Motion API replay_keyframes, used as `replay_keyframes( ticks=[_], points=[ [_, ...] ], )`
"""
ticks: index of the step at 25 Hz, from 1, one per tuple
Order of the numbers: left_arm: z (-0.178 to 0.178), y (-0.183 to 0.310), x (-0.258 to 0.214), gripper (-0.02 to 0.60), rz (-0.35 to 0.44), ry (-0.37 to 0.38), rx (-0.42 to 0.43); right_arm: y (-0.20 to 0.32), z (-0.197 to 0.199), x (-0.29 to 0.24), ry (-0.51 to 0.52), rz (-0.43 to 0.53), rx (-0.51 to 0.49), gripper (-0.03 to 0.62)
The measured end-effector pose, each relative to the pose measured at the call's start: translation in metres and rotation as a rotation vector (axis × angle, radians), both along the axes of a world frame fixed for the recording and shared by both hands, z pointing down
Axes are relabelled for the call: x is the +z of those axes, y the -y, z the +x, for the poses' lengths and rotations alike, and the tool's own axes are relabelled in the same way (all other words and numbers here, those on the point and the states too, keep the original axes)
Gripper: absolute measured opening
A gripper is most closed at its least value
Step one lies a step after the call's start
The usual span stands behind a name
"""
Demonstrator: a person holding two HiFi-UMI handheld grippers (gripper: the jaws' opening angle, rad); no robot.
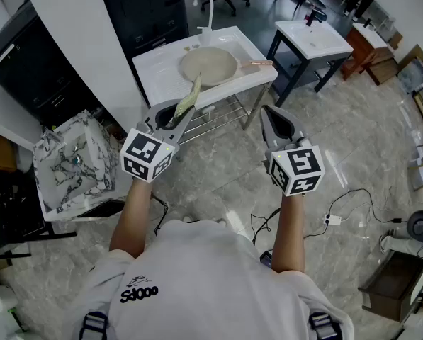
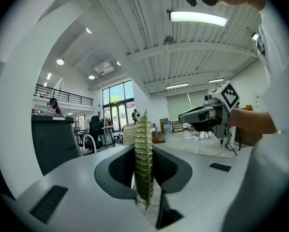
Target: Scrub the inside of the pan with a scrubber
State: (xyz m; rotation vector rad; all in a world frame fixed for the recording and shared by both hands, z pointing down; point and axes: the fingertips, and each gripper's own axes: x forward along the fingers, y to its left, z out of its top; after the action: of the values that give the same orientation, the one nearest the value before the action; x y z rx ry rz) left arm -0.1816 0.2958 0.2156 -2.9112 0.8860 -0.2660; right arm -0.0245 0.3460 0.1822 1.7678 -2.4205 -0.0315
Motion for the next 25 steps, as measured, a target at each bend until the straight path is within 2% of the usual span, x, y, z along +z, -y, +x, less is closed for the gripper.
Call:
replay_keyframes(
  ticks=[7,12,17,21,25],
  points=[
    [0.01,-0.006,-0.005,0.071,0.016,-0.004,0.017,-0.005,-0.003,0.001,-0.014,0.014,-0.017,0.008],
    [0.017,-0.01,-0.004,0.071,0.013,0.004,0.016,-0.011,0.005,-0.009,0.139,0.024,-0.072,0.008],
    [0.028,-0.017,-0.005,0.071,0.017,0.012,0.003,-0.016,0.021,-0.005,0.106,0.016,-0.073,0.008],
    [0.035,-0.022,-0.004,0.071,0.017,0.019,-0.017,-0.02,0.03,0.001,0.134,0.007,-0.105,0.008],
    [0.046,-0.03,0.001,0.071,0.011,0.016,-0.039,-0.025,0.044,0.009,0.086,0.004,-0.1,0.008]
  ],
)
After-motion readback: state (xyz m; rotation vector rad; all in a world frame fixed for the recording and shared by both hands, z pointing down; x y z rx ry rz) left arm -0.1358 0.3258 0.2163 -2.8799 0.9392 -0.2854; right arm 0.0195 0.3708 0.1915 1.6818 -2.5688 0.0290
